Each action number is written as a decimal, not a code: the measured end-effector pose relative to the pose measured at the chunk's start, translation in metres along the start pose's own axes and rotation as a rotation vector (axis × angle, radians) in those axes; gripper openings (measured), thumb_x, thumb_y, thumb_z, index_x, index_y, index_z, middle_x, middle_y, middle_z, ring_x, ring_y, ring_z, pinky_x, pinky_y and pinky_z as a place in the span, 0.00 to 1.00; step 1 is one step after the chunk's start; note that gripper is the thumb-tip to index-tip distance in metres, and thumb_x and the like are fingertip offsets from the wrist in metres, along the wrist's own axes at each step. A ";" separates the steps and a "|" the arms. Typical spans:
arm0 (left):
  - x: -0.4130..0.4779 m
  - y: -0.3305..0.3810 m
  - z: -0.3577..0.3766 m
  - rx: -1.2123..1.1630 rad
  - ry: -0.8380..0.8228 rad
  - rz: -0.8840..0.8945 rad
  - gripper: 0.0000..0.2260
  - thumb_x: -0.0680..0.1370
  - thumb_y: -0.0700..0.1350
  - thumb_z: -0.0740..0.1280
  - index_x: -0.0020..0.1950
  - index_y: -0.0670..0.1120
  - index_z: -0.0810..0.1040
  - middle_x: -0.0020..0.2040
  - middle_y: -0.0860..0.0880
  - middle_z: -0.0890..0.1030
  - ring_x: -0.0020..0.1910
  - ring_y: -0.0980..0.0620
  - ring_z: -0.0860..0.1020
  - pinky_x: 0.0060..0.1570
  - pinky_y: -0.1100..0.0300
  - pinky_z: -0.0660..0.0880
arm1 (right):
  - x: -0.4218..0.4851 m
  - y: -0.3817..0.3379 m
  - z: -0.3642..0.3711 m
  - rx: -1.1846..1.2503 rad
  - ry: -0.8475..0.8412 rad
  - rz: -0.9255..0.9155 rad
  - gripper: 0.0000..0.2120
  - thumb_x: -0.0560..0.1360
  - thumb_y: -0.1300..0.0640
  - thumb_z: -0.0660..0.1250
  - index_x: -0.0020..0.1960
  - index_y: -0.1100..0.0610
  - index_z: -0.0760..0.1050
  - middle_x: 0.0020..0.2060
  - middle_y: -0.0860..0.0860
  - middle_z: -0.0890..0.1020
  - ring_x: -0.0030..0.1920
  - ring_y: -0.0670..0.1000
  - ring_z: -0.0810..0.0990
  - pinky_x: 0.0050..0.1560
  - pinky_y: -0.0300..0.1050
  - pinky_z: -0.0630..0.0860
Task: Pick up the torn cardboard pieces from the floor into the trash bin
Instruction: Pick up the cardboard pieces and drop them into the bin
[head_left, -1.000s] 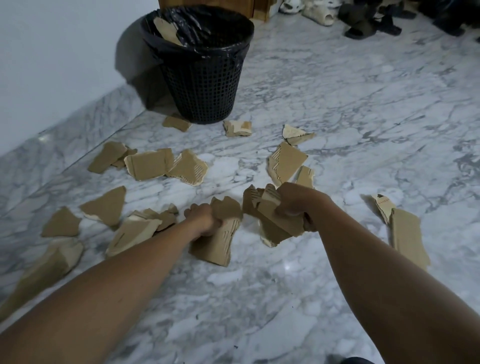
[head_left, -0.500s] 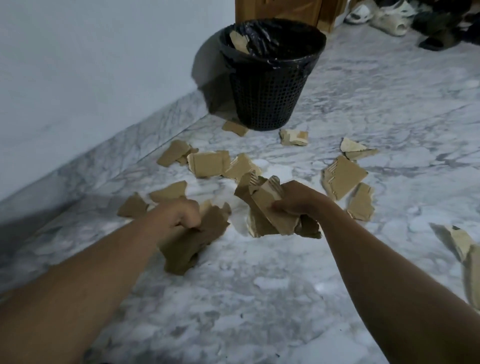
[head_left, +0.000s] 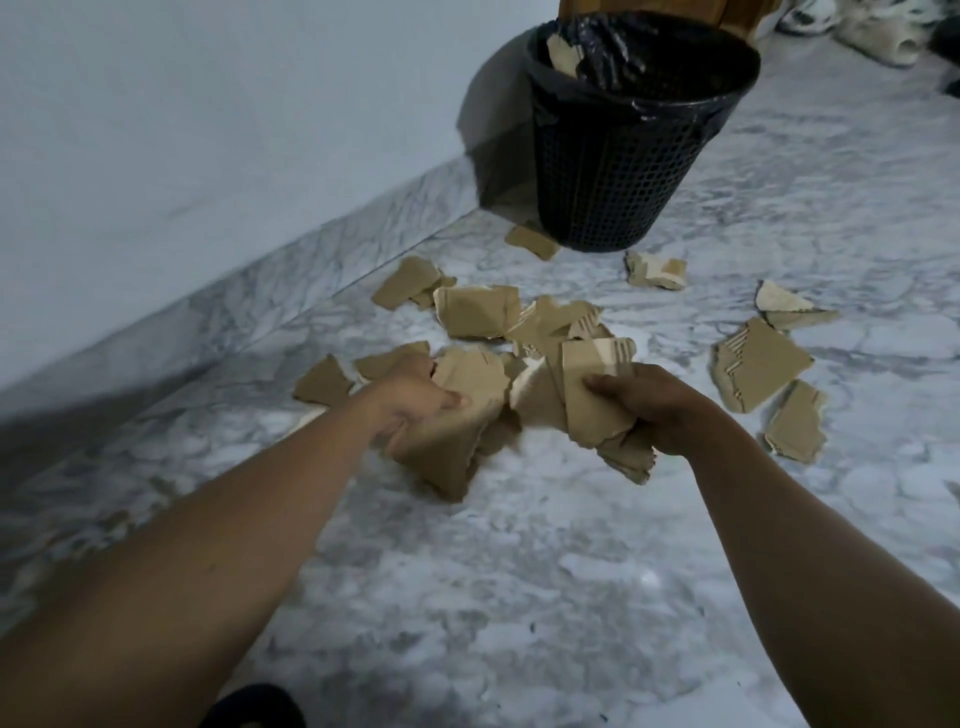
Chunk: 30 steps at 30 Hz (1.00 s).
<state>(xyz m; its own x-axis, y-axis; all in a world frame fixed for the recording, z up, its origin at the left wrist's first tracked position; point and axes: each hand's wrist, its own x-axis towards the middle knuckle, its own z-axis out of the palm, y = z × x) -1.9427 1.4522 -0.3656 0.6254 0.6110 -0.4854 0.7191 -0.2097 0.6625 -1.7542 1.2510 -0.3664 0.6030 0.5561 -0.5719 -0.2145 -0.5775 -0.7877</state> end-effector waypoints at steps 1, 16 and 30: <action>0.001 -0.003 -0.011 -0.113 0.009 -0.012 0.21 0.74 0.43 0.74 0.65 0.43 0.75 0.58 0.51 0.78 0.51 0.51 0.77 0.47 0.62 0.71 | 0.001 0.000 0.001 0.064 0.001 -0.009 0.21 0.70 0.49 0.76 0.58 0.60 0.79 0.52 0.61 0.85 0.52 0.63 0.84 0.56 0.64 0.80; -0.033 -0.092 -0.097 0.685 -0.282 -0.427 0.41 0.71 0.52 0.77 0.77 0.43 0.59 0.73 0.44 0.66 0.66 0.43 0.72 0.44 0.61 0.77 | -0.020 -0.007 0.164 -0.849 -0.239 -0.149 0.30 0.75 0.42 0.70 0.64 0.63 0.71 0.61 0.60 0.71 0.65 0.60 0.70 0.66 0.54 0.69; -0.029 -0.121 -0.085 0.530 -0.104 -0.317 0.36 0.67 0.53 0.79 0.69 0.41 0.70 0.65 0.44 0.73 0.60 0.45 0.75 0.52 0.58 0.74 | -0.008 0.009 0.189 -0.804 -0.200 -0.165 0.23 0.70 0.48 0.77 0.50 0.58 0.66 0.45 0.52 0.71 0.46 0.53 0.72 0.40 0.44 0.69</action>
<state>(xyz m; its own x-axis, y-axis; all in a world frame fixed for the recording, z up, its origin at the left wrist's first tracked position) -2.0735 1.5243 -0.3828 0.3644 0.6336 -0.6825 0.9103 -0.3970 0.1174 -1.9065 1.3544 -0.4118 0.4149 0.7223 -0.5533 0.5221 -0.6870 -0.5054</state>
